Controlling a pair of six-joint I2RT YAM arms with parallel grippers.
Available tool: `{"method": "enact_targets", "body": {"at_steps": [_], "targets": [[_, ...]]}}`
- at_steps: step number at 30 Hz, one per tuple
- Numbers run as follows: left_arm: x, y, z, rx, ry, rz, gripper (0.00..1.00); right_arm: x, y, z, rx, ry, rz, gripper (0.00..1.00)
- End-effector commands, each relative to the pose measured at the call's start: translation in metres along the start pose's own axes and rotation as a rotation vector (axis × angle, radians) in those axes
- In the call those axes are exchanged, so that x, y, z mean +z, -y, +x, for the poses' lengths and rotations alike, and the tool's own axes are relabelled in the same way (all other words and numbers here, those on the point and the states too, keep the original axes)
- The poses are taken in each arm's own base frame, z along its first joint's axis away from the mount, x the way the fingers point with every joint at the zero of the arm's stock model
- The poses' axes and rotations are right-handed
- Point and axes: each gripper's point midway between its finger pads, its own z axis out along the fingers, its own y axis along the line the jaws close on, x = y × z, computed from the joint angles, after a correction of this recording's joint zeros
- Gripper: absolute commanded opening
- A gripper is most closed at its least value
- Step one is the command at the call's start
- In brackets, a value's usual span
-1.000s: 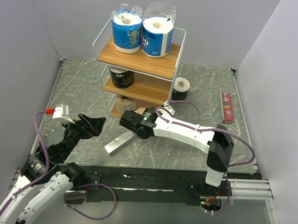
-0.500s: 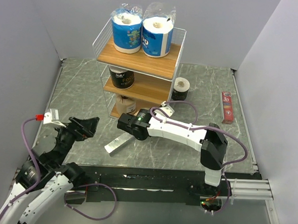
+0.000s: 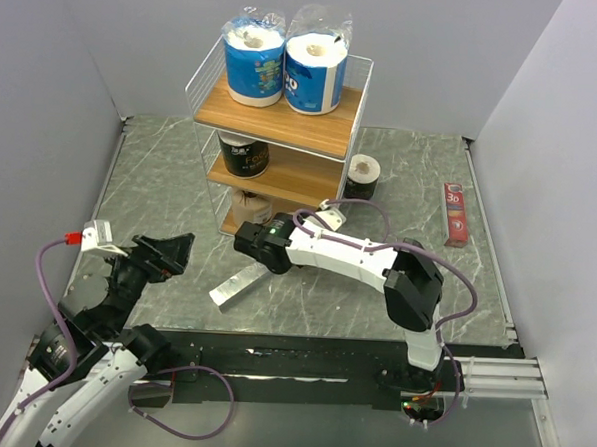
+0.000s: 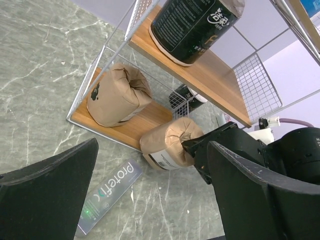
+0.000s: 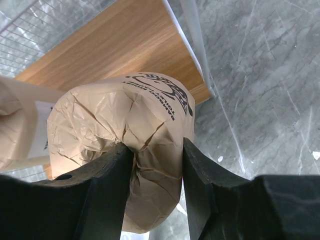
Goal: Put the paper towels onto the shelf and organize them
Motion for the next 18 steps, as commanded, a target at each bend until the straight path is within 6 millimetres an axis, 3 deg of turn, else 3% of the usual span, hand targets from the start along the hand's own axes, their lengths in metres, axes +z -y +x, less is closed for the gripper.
{"method": "enact_targets", "body": {"at_steps": [1,15,18], "targets": [[-0.004,0.003,-0.011,-0.029,0.04,0.006,0.96,0.002,-0.038,-0.029,0.483,0.055,-0.084,0.49],[-0.007,0.002,-0.012,-0.039,0.045,0.006,0.96,0.012,-0.052,-0.035,0.495,0.091,-0.136,0.51],[-0.008,0.002,-0.012,-0.044,0.045,0.008,0.97,0.012,-0.05,-0.037,0.498,0.103,-0.126,0.61]]}}
